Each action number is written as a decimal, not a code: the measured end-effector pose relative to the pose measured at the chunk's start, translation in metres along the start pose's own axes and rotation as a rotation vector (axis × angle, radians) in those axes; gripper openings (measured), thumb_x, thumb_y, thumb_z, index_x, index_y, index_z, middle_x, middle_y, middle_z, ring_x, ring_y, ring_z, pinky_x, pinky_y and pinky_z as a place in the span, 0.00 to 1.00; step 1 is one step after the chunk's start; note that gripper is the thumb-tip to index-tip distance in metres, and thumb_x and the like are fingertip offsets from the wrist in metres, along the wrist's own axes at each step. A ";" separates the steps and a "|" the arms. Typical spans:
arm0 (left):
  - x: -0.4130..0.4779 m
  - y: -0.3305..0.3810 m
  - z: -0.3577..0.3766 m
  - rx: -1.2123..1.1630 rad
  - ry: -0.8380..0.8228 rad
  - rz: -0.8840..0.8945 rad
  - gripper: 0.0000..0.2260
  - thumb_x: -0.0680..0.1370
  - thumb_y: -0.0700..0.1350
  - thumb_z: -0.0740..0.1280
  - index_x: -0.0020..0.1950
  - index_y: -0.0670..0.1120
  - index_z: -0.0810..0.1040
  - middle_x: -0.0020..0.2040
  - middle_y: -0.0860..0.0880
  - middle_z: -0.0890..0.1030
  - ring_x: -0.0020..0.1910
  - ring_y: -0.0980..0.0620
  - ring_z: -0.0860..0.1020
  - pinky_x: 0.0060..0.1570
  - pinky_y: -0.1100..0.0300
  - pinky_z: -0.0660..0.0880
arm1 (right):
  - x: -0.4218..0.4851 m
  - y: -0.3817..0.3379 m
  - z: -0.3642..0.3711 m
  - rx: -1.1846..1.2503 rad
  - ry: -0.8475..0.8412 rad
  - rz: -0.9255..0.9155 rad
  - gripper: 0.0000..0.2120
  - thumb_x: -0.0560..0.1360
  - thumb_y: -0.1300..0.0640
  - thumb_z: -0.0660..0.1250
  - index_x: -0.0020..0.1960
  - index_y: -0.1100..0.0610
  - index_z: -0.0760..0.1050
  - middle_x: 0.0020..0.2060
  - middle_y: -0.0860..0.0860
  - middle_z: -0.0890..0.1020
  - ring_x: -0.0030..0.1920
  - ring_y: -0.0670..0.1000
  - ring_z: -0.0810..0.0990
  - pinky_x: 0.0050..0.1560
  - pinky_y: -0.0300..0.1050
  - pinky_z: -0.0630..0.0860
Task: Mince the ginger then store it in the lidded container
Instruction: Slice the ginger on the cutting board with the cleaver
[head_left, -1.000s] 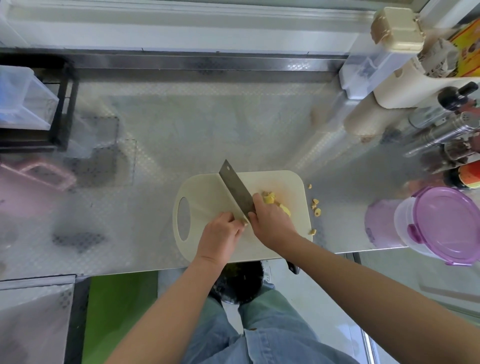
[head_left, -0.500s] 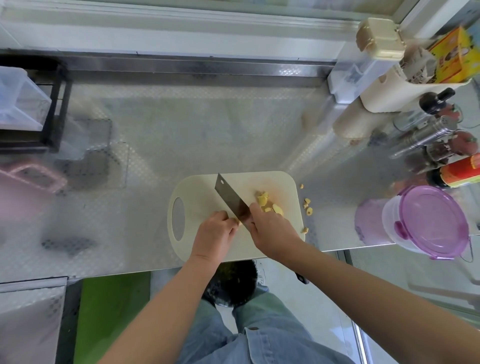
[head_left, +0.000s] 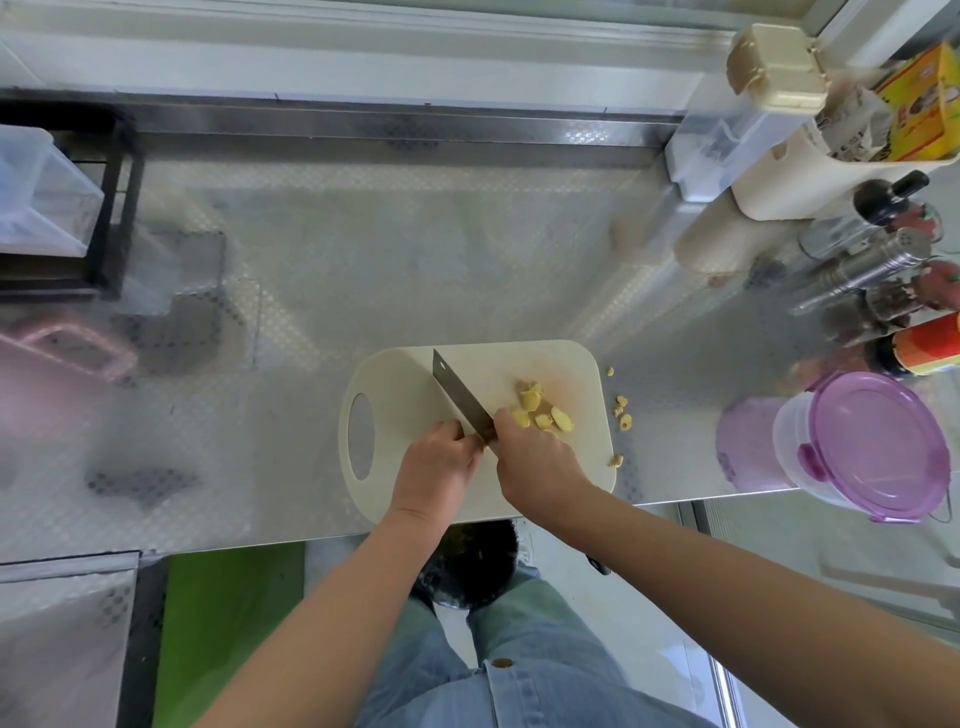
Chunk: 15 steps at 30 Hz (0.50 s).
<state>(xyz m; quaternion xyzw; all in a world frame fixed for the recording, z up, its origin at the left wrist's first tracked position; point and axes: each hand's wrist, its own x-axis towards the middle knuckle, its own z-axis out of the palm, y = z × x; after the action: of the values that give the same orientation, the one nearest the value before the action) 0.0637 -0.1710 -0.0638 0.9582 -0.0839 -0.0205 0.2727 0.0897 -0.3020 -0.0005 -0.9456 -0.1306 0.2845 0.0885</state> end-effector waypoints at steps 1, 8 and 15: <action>0.000 0.000 0.000 0.003 -0.002 0.005 0.10 0.62 0.33 0.78 0.33 0.43 0.80 0.29 0.45 0.75 0.26 0.44 0.73 0.19 0.57 0.71 | 0.001 0.000 0.001 0.007 -0.001 0.004 0.12 0.77 0.65 0.55 0.60 0.58 0.62 0.39 0.52 0.71 0.37 0.55 0.70 0.36 0.47 0.65; 0.001 0.000 -0.002 0.021 -0.005 0.030 0.10 0.60 0.32 0.78 0.34 0.43 0.81 0.29 0.45 0.75 0.26 0.44 0.73 0.19 0.59 0.70 | 0.007 -0.002 0.005 0.014 0.002 0.001 0.10 0.78 0.64 0.55 0.59 0.57 0.62 0.40 0.54 0.76 0.36 0.55 0.73 0.37 0.49 0.73; -0.001 -0.001 -0.001 0.024 -0.003 0.033 0.09 0.61 0.34 0.78 0.34 0.43 0.80 0.30 0.45 0.74 0.27 0.44 0.73 0.20 0.59 0.69 | 0.004 -0.001 0.008 -0.016 0.000 -0.009 0.11 0.78 0.64 0.55 0.60 0.57 0.62 0.38 0.53 0.74 0.35 0.55 0.71 0.36 0.48 0.71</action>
<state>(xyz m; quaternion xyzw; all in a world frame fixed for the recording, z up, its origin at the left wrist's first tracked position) 0.0633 -0.1695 -0.0635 0.9599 -0.1002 -0.0166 0.2614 0.0882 -0.2990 -0.0084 -0.9457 -0.1372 0.2829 0.0820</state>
